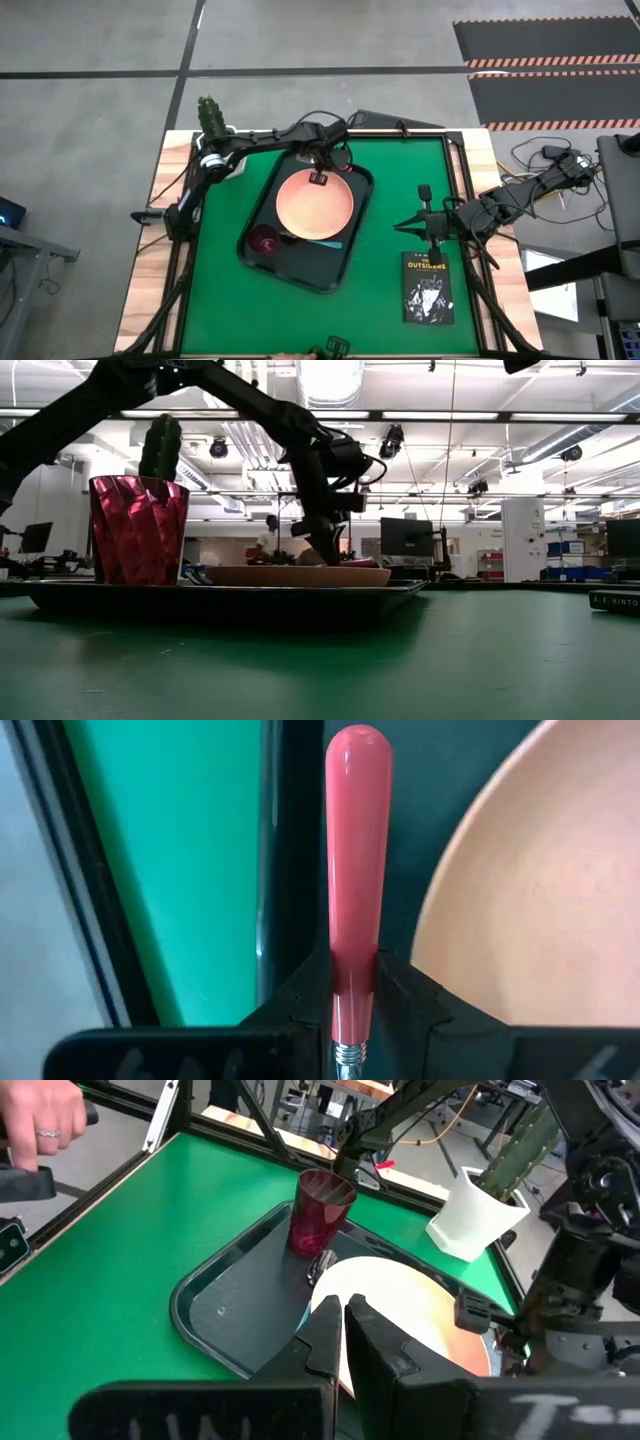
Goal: Pick and place plate/cup/fork/spoon on tray
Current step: Put the pink fork on the serving tray to the right of the orange plate
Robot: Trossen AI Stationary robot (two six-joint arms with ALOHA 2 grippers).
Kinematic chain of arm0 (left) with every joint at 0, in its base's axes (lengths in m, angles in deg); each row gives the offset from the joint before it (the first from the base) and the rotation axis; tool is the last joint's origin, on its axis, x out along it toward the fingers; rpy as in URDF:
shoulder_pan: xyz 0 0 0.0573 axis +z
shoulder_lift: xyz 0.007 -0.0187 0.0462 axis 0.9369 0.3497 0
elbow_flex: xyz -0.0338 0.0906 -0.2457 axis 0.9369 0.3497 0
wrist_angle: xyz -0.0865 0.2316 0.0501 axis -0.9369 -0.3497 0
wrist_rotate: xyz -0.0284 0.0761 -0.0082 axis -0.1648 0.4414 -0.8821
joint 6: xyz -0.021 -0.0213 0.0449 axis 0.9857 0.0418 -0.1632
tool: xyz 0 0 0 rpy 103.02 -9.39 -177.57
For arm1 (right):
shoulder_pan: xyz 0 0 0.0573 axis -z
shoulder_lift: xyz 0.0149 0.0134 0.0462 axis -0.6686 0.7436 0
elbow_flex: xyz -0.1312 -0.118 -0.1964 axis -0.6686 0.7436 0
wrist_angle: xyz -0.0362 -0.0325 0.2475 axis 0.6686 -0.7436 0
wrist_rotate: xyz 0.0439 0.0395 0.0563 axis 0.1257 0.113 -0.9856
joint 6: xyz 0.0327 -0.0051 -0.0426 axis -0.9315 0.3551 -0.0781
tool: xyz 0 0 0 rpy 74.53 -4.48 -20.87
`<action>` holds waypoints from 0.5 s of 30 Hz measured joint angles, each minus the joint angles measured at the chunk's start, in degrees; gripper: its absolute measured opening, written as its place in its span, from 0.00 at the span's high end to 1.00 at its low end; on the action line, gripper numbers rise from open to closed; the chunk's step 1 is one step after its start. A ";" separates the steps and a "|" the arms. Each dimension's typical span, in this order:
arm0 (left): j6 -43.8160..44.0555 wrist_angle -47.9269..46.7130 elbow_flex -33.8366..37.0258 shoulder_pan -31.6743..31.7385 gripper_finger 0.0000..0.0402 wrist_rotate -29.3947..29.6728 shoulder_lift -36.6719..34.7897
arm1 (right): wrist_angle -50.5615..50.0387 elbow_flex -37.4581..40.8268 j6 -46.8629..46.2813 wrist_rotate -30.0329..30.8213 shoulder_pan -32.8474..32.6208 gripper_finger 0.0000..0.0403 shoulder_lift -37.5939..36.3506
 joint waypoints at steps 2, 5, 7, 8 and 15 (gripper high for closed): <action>-0.01 0.38 0.61 0.13 0.91 0.00 0.01 | 0.01 0.02 0.02 0.00 0.00 0.98 0.00; 0.00 3.32 2.43 0.20 0.91 0.00 0.01 | 0.00 0.02 0.02 0.00 0.00 0.98 0.00; 0.02 2.86 3.07 0.22 0.91 0.02 0.01 | 0.00 0.02 -0.02 0.00 0.00 0.98 -0.02; 0.04 2.88 3.29 0.16 0.91 0.00 0.01 | 0.00 0.04 -0.02 0.00 0.00 0.98 -0.02; 3.02 2.01 3.42 -0.98 0.91 -0.06 -0.10 | -0.07 0.35 1.03 0.03 0.00 0.98 -0.02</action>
